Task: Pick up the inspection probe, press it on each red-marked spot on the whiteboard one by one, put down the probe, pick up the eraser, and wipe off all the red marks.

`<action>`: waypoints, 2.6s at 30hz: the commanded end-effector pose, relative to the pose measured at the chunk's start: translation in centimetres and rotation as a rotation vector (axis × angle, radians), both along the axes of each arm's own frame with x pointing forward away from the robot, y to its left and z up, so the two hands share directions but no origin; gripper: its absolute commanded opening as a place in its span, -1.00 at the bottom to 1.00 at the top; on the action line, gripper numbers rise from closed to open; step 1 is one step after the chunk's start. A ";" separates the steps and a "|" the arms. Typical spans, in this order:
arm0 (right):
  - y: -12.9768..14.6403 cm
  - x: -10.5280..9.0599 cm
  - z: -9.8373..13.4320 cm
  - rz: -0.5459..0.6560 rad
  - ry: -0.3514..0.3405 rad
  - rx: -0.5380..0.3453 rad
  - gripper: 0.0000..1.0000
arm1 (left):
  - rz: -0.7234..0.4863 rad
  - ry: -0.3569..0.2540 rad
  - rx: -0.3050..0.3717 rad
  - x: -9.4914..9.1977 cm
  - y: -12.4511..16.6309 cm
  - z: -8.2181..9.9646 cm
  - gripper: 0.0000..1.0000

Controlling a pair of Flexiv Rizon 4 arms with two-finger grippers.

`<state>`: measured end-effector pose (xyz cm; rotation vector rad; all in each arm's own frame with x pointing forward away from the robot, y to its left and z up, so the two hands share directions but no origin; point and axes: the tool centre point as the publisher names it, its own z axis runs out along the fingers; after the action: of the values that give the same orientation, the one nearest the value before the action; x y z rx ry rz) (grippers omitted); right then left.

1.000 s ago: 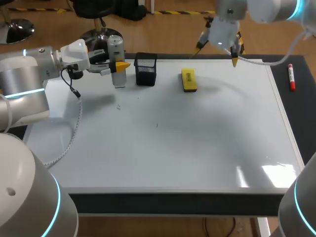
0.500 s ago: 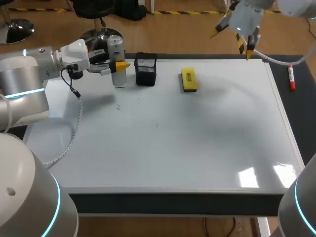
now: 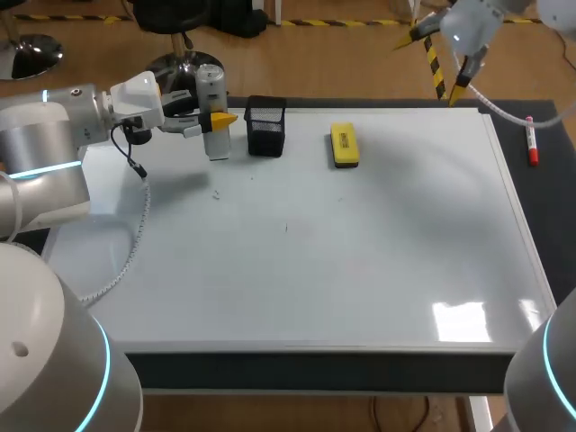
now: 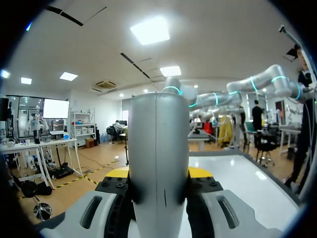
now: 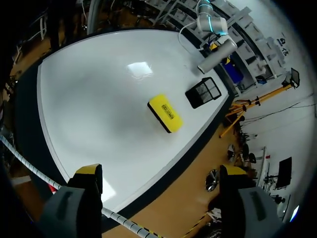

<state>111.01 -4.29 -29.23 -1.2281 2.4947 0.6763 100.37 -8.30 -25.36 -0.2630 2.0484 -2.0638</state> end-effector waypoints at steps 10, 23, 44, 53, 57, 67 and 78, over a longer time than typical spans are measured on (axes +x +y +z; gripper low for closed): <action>-2.1 0.4 -0.8 -0.044 0.023 0.147 1.00 | 0.002 -0.002 -0.001 0.0 -0.1 0.0 -1.00; -3.0 -0.3 -0.5 -0.066 0.020 0.193 1.00 | 0.002 -0.002 -0.001 0.0 -0.1 0.0 -1.00; -3.0 -1.1 0.0 -0.046 -0.018 0.206 1.00 | 0.002 -0.002 -0.001 0.0 -0.1 0.0 -1.00; -3.0 -1.1 0.0 -0.046 -0.018 0.206 1.00 | -0.002 -0.004 0.003 0.3 -0.6 0.3 -1.00; -3.0 -1.1 0.0 -0.046 -0.018 0.206 1.00 | -0.012 -0.020 0.007 0.5 -1.0 0.9 -1.00; -3.0 -1.1 0.0 -0.046 -0.018 0.206 1.00 | -0.032 -0.076 0.015 1.3 -1.7 2.9 -1.00; -3.0 -1.1 0.0 -0.046 -0.018 0.206 1.00 | -0.067 -0.144 0.021 2.6 -2.6 5.4 -1.00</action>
<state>109.85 -7.21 -29.33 -1.0893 2.3597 0.8842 102.25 -10.61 -20.28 -0.0561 2.0121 -2.0293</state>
